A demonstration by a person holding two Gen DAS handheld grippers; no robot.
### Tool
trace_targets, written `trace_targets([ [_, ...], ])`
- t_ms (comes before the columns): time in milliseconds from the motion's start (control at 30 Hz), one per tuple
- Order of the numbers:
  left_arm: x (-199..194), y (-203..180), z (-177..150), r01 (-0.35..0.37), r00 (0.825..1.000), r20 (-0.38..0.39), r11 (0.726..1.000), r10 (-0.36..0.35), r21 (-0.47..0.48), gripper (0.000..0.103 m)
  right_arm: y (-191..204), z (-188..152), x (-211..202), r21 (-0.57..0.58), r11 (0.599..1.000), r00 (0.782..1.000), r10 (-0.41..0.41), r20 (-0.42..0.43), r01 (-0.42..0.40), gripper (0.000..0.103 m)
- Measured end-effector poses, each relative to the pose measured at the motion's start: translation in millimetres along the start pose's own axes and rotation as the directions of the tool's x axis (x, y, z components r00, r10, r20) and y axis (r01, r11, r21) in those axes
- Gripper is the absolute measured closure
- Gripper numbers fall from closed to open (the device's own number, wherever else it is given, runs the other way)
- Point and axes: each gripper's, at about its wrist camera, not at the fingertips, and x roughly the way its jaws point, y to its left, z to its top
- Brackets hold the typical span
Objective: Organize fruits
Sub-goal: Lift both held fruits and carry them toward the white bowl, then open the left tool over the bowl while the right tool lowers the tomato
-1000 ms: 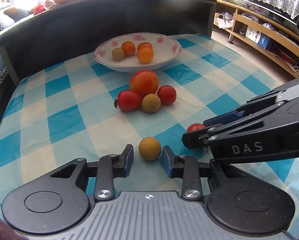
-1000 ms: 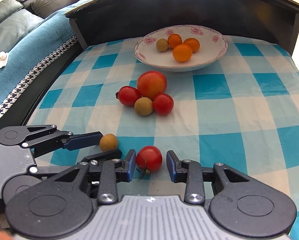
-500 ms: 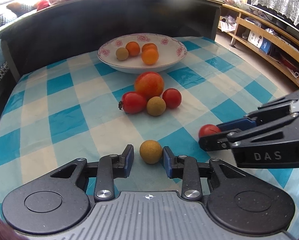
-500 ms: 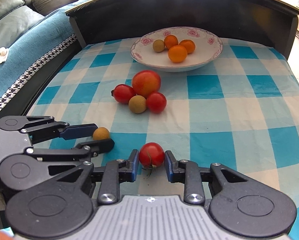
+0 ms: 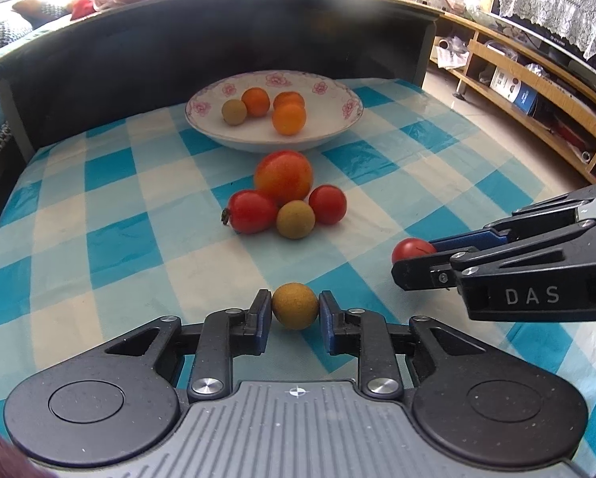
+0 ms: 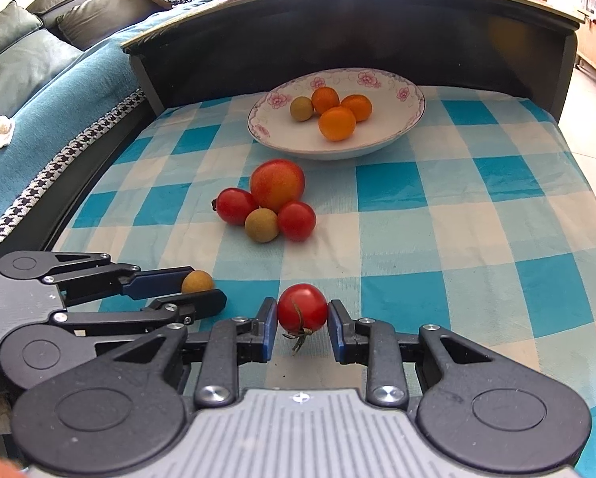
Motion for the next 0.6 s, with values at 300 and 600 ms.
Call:
trace_targets([
  [300, -7, -2, 18, 0.013, 0.999, 0.051, 1.000, -0.012, -0.018, 0.070, 1, 11, -10, 0.010, 1.000, 0.999, 0.004, 0.042, -0.004, 0.072],
  [600, -5, 0, 46, 0.014, 0.995, 0.097, 1.000, -0.011, -0.026, 0.070, -9, 35, -12, 0.041, 0.999, 0.996, 0.003, 0.092, -0.006, 0.072],
])
